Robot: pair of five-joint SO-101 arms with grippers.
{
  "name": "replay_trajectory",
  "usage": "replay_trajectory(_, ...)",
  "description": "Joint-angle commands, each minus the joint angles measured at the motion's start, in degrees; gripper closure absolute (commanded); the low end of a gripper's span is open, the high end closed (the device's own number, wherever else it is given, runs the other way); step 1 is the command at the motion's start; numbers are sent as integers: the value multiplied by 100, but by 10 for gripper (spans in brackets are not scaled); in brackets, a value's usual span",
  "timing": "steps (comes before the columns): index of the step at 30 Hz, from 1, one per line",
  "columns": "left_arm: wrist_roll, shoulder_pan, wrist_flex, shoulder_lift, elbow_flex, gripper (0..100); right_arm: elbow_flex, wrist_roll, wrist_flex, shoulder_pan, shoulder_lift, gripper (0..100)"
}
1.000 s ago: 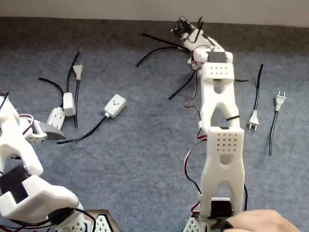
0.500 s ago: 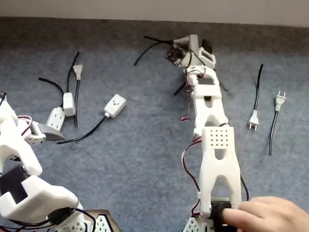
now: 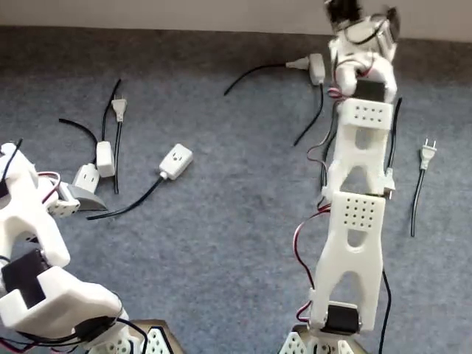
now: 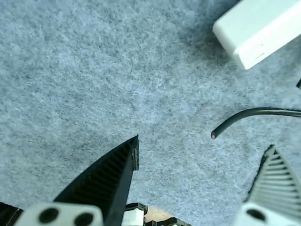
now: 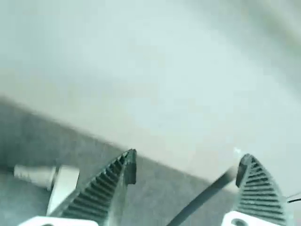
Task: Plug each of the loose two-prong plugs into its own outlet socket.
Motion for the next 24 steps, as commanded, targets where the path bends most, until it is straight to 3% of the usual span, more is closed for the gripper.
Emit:
replay_trajectory(1, 132, 198, 70, -251, -84, 607, -945, -343, 734, 31, -778, 676)
replay_trajectory(8, 105, 268, 440, -259, -84, 607, -1051, -360, 2870, 338, -2211, 676)
replay_trajectory(12, 132, 796, 554, -259, -31, 607, -1051, -360, 4277, 796, -2958, 676)
replay_trajectory(16, 756, 1376, 519, -198, 66, 607, -1042, -378, 5288, 1253, -3108, 676)
replay_trajectory(19, 1134, 1763, 422, -242, 347, 607, -1024, -484, 5604, 1727, -3011, 676)
replay_trajectory(24, 1204, 1947, -765, -242, 1095, 607, -681, -844, 5578, 2607, -2457, 676)
